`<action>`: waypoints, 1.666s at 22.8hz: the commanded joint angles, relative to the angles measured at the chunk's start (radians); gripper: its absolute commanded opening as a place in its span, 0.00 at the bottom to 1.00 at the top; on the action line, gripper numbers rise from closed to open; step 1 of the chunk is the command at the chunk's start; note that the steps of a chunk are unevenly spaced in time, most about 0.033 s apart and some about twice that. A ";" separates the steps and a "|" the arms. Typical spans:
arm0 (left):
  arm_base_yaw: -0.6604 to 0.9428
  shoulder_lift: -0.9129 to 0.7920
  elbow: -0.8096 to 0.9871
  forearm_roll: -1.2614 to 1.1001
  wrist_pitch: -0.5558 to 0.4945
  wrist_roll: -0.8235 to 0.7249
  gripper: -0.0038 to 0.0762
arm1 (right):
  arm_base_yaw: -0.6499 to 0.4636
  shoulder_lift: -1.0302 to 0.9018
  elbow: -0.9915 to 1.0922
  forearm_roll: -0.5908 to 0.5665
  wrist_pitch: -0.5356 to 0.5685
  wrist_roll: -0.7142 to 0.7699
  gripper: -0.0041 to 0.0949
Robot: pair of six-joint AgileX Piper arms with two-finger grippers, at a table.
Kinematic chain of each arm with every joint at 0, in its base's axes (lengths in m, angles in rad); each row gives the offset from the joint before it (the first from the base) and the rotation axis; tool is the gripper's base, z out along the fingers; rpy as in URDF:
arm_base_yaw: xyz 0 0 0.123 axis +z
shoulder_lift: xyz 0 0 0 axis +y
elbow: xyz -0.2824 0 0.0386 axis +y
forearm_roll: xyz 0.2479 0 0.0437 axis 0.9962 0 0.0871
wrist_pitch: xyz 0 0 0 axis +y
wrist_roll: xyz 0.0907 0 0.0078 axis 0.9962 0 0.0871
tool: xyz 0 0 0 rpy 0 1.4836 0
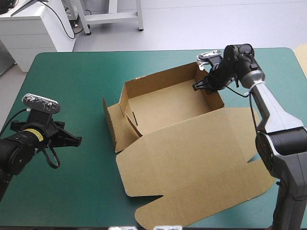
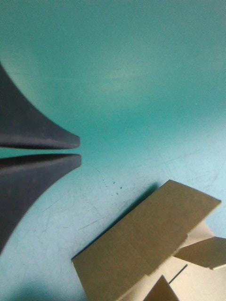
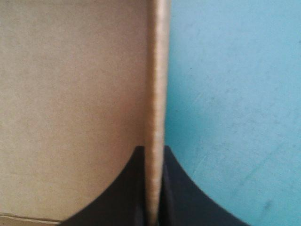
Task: Fold the box
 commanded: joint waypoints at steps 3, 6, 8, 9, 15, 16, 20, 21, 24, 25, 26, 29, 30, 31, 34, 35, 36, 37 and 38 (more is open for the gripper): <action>0.001 -0.009 -0.023 0.050 -0.075 -0.110 0.06 | -0.075 -0.216 -0.032 0.137 0.010 -0.051 0.02; 0.001 -0.009 -0.023 0.048 -0.083 -0.110 0.06 | -0.129 -0.303 -0.014 0.203 0.010 -0.099 0.02; 0.001 -0.009 -0.023 0.048 -0.113 -0.117 0.06 | -0.153 -0.349 0.006 0.213 0.010 -0.112 0.02; 0.001 -0.009 -0.023 0.048 -0.141 -0.131 0.06 | -0.167 -0.373 0.014 0.213 0.010 -0.119 0.02; 0.001 0.034 -0.023 0.033 -0.292 -0.168 0.06 | -0.251 -0.496 0.085 0.254 0.010 -0.153 0.02; 0.001 0.065 -0.023 0.011 -0.320 -0.161 0.07 | -0.278 -0.523 0.102 0.278 0.010 -0.170 0.02; 0.001 0.192 -0.023 -0.090 -0.421 -0.143 0.07 | -0.317 -0.579 0.145 0.322 0.010 -0.198 0.02; 0.001 0.208 -0.023 -0.129 -0.435 -0.113 0.07 | -0.317 -0.586 0.150 0.322 0.010 -0.198 0.02; 0.001 0.256 -0.023 -0.322 -0.443 0.086 0.07 | -0.317 -0.590 0.168 0.322 0.010 -0.202 0.02; 0.002 0.287 -0.023 -0.446 -0.441 0.200 0.07 | -0.317 -0.590 0.173 0.329 0.010 -0.202 0.02; 0.005 0.310 -0.023 -0.539 -0.439 0.269 0.07 | -0.317 -0.590 0.175 0.330 0.010 -0.202 0.02; 0.089 0.329 -0.023 -0.813 -0.364 0.475 0.07 | -0.317 -0.590 0.175 0.322 0.010 -0.210 0.02; 0.168 0.329 -0.023 -0.986 -0.284 0.630 0.07 | -0.317 -0.590 0.175 0.301 0.010 -0.213 0.02; 0.214 0.329 -0.023 -1.090 -0.228 0.712 0.07 | -0.317 -0.590 0.175 0.302 0.010 -0.213 0.02; 0.388 0.355 -0.023 -1.427 0.045 0.936 0.07 | -0.317 -0.588 0.175 0.359 0.010 -0.213 0.02; 0.399 0.372 -0.023 -1.452 0.087 0.956 0.07 | -0.317 -0.588 0.175 0.388 0.002 -0.218 0.02; 0.399 0.382 -0.023 -1.454 0.099 0.956 0.07 | -0.315 -0.588 0.175 0.406 0.000 -0.221 0.02; 0.399 0.394 -0.023 -1.462 0.111 0.956 0.07 | -0.315 -0.588 0.175 0.418 -0.003 -0.222 0.02; 0.399 0.406 -0.023 -1.482 0.127 0.956 0.07 | -0.315 -0.588 0.175 0.435 -0.003 -0.226 0.02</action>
